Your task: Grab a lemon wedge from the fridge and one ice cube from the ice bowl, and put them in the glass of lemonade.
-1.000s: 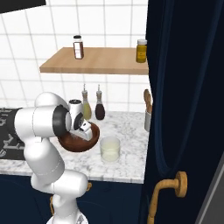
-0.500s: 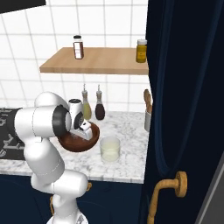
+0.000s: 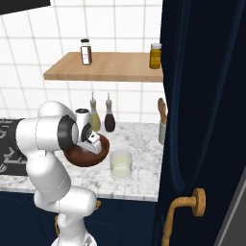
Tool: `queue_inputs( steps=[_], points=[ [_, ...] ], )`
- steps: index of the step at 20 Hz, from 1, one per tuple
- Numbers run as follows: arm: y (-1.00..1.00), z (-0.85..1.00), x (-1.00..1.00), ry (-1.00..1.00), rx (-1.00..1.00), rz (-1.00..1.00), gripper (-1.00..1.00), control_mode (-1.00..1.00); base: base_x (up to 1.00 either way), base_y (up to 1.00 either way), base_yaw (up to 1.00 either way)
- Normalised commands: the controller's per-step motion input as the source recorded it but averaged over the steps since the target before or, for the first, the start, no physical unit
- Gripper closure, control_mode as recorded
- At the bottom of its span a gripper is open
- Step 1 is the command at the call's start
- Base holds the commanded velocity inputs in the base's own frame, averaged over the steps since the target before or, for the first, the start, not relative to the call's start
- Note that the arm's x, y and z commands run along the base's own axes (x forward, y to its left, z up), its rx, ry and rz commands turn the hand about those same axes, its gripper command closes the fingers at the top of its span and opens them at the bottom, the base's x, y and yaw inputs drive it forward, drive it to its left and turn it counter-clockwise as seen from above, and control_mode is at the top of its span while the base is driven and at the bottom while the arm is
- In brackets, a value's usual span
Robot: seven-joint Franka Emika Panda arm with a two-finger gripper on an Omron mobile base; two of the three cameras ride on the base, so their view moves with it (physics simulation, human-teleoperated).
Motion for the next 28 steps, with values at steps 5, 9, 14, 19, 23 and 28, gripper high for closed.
queue_inputs(
  steps=[5,9,14,19,23,28],
  points=[
    [0.0,0.06,-0.04,0.01,0.0,0.0,1.0,-1.0,0.0,0.0,0.0],
    [-0.05,0.91,-0.59,-0.03,-0.01,0.0,1.0,-1.0,0.0,0.0,0.0],
    [-0.26,1.0,-0.79,-0.02,-0.06,0.0,1.0,-1.0,0.0,0.0,0.0],
    [-0.71,0.89,-0.66,-0.07,-0.13,0.0,1.0,-1.0,0.0,0.0,0.0],
    [-0.84,0.46,-0.4,-0.03,-0.07,0.0,1.0,-1.0,0.0,0.0,0.0],
    [-1.0,0.0,-0.09,0.0,0.07,0.0,1.0,-1.0,0.0,0.0,0.0]
  ],
)
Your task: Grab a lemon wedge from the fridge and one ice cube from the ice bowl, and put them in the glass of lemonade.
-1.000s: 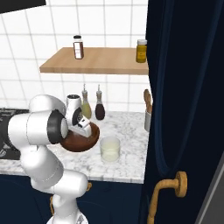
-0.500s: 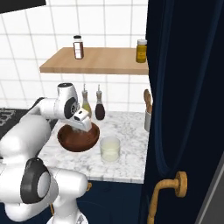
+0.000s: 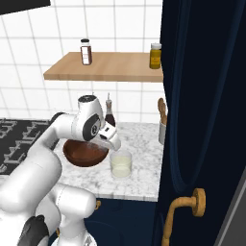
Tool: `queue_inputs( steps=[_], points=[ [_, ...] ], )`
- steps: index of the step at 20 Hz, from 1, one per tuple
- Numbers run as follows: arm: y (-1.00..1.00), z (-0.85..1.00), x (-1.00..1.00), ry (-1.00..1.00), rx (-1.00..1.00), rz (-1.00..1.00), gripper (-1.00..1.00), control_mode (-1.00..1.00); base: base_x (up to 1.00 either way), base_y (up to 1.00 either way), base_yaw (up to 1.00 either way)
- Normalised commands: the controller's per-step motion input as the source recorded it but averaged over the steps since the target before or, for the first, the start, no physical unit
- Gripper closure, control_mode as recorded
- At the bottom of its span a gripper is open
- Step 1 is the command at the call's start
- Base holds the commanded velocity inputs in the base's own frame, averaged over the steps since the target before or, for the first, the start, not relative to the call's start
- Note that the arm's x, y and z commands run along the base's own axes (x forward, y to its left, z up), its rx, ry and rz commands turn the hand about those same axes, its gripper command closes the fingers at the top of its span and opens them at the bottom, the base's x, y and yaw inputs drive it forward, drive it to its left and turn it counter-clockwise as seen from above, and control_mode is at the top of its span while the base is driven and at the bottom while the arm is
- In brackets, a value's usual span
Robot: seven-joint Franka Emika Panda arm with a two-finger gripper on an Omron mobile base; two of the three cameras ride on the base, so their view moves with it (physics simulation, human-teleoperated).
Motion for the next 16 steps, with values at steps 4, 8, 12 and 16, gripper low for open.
queue_inputs(
  steps=[4,8,12,16],
  points=[
    [-0.95,0.0,0.08,0.02,0.18,0.0,1.0,-1.0,0.0,0.0,0.0],
    [-0.19,-0.05,0.29,0.05,0.02,0.0,1.0,-1.0,0.0,0.0,0.0],
    [-0.04,-0.18,0.34,0.03,0.0,0.0,1.0,-1.0,0.0,0.0,0.0],
    [0.0,-0.21,0.21,0.0,0.0,0.0,1.0,-1.0,0.0,0.0,0.0]
  ],
)
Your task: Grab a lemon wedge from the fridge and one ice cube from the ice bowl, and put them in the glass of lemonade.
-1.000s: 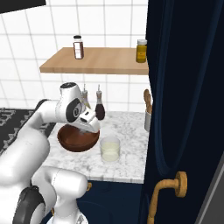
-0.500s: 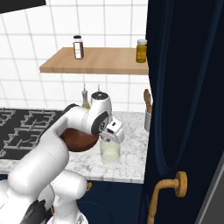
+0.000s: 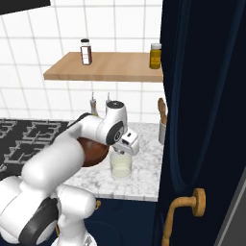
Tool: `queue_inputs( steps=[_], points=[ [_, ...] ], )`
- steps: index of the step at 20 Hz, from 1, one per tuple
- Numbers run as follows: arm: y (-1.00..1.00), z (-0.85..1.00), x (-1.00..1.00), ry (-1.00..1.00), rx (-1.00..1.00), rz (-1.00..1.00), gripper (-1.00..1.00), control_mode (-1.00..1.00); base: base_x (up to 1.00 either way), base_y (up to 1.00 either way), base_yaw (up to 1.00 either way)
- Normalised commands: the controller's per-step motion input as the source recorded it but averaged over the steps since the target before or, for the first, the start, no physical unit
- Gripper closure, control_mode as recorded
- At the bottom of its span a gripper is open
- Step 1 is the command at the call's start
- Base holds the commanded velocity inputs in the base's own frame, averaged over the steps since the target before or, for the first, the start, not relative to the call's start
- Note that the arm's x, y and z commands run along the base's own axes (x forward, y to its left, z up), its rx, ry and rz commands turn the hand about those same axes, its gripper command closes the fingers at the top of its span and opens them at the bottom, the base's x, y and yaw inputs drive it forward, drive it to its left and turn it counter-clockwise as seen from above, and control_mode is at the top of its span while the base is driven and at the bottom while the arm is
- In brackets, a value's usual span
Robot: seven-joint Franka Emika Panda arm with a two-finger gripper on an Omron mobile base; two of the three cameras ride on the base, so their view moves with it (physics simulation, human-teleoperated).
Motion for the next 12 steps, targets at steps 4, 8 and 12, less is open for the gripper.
queue_inputs(
  steps=[4,8,12],
  points=[
    [-0.01,-0.19,0.13,0.0,0.0,0.0,1.0,-1.0,0.0,0.0,0.0],
    [0.0,-0.06,0.0,0.0,0.0,0.0,1.0,-1.0,0.0,0.0,0.0],
    [0.0,0.0,0.0,0.0,0.0,0.0,-1.0,-1.0,0.0,0.0,0.0]
  ],
)
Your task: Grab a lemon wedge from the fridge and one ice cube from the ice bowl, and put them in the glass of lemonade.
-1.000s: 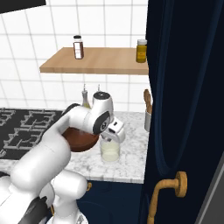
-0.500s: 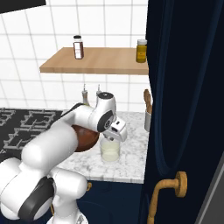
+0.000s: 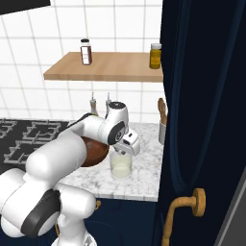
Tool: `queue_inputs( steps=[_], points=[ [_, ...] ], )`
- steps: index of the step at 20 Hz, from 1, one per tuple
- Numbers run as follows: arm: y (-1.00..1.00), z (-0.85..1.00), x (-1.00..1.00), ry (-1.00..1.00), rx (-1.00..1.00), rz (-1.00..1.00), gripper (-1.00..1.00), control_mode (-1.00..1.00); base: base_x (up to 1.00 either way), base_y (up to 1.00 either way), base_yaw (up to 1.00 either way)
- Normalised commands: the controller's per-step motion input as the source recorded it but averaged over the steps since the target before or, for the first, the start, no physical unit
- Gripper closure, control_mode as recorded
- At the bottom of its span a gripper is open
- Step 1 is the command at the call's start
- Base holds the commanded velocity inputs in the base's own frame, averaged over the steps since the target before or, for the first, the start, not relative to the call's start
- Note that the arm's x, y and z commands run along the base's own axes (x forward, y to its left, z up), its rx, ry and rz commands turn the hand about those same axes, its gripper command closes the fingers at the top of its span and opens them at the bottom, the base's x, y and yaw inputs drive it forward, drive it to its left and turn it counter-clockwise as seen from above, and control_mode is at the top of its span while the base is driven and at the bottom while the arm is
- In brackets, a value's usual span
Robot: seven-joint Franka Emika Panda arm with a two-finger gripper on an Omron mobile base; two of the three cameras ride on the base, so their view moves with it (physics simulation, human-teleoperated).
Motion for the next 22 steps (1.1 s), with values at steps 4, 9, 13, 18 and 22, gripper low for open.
queue_inputs(
  steps=[4,9,13,18,22],
  points=[
    [0.0,0.0,0.0,0.0,0.0,0.0,-1.0,-1.0,0.0,0.0,0.0],
    [0.0,0.0,0.0,0.0,0.0,0.0,-1.0,-1.0,0.0,0.0,0.0],
    [0.0,0.16,-0.01,-0.04,0.0,0.0,-1.0,-1.0,0.0,0.0,0.0],
    [0.1,0.42,-0.03,-0.13,-0.02,0.0,-1.0,-1.0,0.0,0.0,0.0],
    [0.0,0.2,0.0,-0.13,0.0,0.0,-1.0,-1.0,0.0,0.0,0.0]
  ],
)
